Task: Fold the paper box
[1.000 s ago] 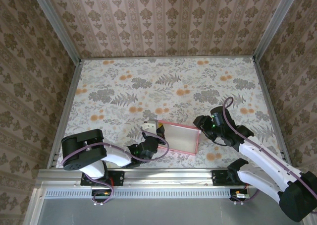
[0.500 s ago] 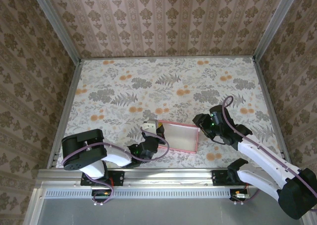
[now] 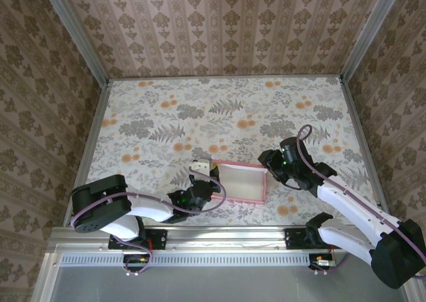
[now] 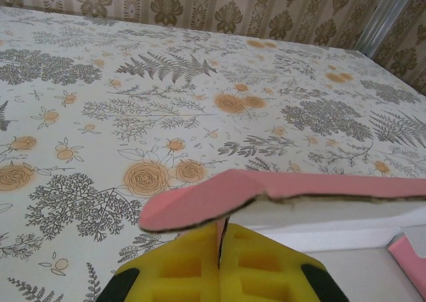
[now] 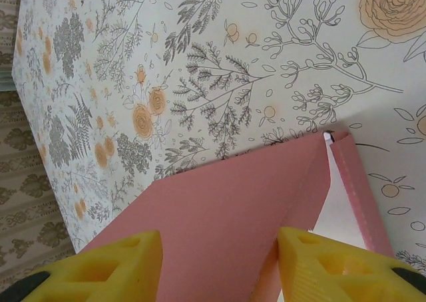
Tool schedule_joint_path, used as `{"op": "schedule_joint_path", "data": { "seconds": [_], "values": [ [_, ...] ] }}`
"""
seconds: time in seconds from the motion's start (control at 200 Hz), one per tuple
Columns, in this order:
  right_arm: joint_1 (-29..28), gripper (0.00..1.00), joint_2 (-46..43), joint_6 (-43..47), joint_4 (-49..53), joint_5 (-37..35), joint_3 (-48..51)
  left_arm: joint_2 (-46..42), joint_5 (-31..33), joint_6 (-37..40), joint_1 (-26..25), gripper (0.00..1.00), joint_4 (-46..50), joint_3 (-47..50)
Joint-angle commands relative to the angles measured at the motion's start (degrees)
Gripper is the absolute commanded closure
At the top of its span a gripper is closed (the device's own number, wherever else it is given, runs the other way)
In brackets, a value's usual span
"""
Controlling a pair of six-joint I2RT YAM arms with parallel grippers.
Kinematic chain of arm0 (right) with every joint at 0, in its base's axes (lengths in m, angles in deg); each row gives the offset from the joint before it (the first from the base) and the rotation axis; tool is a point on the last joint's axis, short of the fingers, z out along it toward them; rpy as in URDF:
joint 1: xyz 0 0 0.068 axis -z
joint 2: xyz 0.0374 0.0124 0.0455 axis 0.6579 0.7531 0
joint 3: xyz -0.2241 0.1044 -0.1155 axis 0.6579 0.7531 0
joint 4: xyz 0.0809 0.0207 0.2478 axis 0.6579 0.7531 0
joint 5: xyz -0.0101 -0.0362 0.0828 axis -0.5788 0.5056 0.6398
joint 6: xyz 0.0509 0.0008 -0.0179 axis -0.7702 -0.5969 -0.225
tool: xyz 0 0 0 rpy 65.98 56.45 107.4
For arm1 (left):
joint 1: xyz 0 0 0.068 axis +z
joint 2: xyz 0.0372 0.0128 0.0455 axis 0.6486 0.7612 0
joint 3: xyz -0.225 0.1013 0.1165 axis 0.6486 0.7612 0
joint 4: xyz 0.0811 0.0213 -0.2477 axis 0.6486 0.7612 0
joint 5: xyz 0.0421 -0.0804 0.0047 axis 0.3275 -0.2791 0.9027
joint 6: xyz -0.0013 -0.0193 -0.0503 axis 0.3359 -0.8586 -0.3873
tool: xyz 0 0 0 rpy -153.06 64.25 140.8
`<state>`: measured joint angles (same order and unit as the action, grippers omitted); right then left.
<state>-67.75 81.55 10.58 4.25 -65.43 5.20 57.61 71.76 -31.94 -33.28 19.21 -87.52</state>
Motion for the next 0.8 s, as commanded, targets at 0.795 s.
{"op": "schedule_joint_path", "data": {
  "seconds": [0.795],
  "values": [
    [-0.4, 0.60, -3.5, 4.7, 0.2, 4.6, 3.9, -0.4, -6.7, -6.4, -2.4, 0.77, 4.5, -0.9]
  ]
}}
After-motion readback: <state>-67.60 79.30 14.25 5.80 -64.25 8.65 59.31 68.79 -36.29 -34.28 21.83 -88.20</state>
